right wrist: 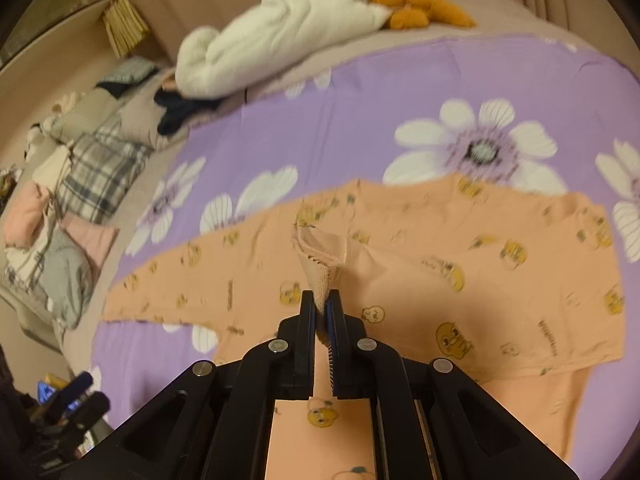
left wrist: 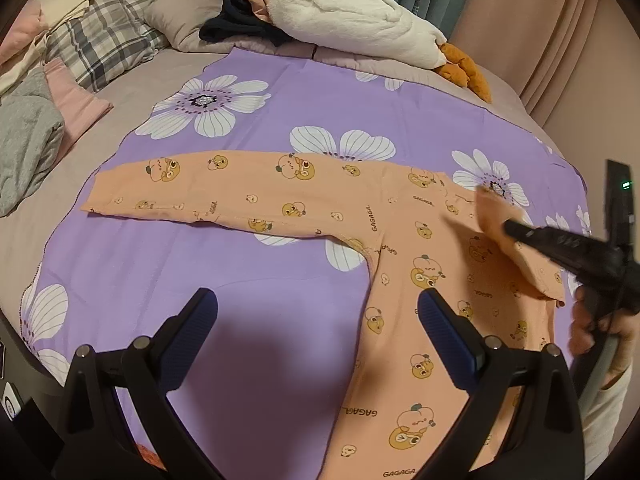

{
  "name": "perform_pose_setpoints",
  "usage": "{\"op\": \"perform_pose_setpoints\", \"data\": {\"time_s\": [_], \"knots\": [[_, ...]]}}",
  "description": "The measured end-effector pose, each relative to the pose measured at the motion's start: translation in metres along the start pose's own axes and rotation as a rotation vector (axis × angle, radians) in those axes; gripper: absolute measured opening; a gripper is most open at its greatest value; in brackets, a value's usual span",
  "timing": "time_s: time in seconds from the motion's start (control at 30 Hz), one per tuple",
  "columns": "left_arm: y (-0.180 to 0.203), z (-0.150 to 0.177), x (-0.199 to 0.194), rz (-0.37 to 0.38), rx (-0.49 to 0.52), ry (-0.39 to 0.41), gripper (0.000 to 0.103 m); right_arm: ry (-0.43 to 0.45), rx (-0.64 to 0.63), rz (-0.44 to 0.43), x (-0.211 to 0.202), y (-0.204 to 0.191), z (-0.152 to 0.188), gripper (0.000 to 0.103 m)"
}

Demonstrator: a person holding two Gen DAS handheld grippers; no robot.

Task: Fold small clothes
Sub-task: 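Lift the sleeve with the right gripper and fold it across the body, then open the right gripper to release the folded sleeve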

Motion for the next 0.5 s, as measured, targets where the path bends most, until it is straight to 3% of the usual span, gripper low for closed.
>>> {"op": "perform_pose_setpoints", "data": {"time_s": [0.23, 0.43, 0.47, 0.5], "knots": [[-0.005, 0.002, 0.001, -0.002, -0.013, -0.006, 0.101, -0.095, 0.016, 0.01, 0.03, -0.001, 0.023, 0.007], [-0.001, 0.004, 0.004, 0.017, -0.015, -0.017, 0.101, -0.125, 0.04, -0.009, 0.033, 0.003, 0.028, 0.01], [0.0, 0.003, 0.005, 0.024, -0.017, -0.02, 0.101, -0.121, 0.046, -0.02, 0.029, 0.004, 0.027, 0.017], [0.002, 0.003, 0.006, 0.03, -0.019, -0.022, 0.101, -0.106, 0.053, -0.037, 0.023, 0.005, 0.024, 0.032]]}}
Point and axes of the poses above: each gripper's, at about its wrist camera, not at the fingertips, and x roughly the way its jaws point, y to its right, z to its underside, the point moved 7 cm from there along x, roughly the way its jaws point, and after that the axes turned 2 degrees about y, right-handed, at the moved point
